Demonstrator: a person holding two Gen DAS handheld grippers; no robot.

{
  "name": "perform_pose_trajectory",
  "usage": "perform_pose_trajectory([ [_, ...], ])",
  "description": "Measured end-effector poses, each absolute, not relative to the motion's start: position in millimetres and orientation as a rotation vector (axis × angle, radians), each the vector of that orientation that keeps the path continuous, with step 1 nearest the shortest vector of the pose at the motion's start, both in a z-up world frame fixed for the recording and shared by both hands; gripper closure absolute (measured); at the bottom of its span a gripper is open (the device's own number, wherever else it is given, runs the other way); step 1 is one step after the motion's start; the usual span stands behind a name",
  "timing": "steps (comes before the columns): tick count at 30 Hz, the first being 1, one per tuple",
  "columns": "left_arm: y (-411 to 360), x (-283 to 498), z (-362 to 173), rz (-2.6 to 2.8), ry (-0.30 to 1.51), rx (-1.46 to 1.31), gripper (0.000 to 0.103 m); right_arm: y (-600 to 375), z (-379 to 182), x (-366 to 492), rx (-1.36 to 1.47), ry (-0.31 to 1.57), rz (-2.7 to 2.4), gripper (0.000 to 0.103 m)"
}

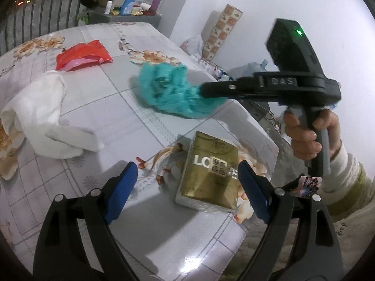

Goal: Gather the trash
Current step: 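Grasp the gold tissue pack with the left tool while the right tool grasps the teal bag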

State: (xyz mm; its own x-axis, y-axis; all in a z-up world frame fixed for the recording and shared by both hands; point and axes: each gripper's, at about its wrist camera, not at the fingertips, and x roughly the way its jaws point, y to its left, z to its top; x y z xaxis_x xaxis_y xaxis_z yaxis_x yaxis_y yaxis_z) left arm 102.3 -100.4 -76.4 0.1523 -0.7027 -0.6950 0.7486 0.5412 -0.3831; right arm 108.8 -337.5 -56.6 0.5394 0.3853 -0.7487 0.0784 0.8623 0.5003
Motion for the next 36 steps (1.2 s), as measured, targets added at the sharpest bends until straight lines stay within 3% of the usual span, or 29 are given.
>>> perform_pose_trajectory([
  [10, -119.2, 94.9, -81.3, -1.064, 0.961, 0.115, 0.02, -382.1, -61.1, 19.9, 0.704, 0.962, 0.011, 0.074],
  [17, -135.8, 82.3, -82.8, -0.999, 0.914, 0.264, 0.021, -381.3, -62.9, 2.4, 0.741, 0.953, -0.009, 0.073],
  [27, -135.5, 79.3, -81.0, -0.959, 0.897, 0.286, 0.047, -374.6, -59.5, -1.4, 0.736, 0.974, 0.008, 0.072],
  [32, -121.4, 90.9, -79.1, -0.868, 0.91, 0.217, 0.052, -366.4, -50.6, -2.9, 0.686, 0.96, 0.034, 0.065],
  [36, -105.5, 106.7, -80.3, -0.83, 0.962, 0.091, 0.052, -364.5, -42.4, 0.9, 0.624, 0.933, 0.024, 0.051],
])
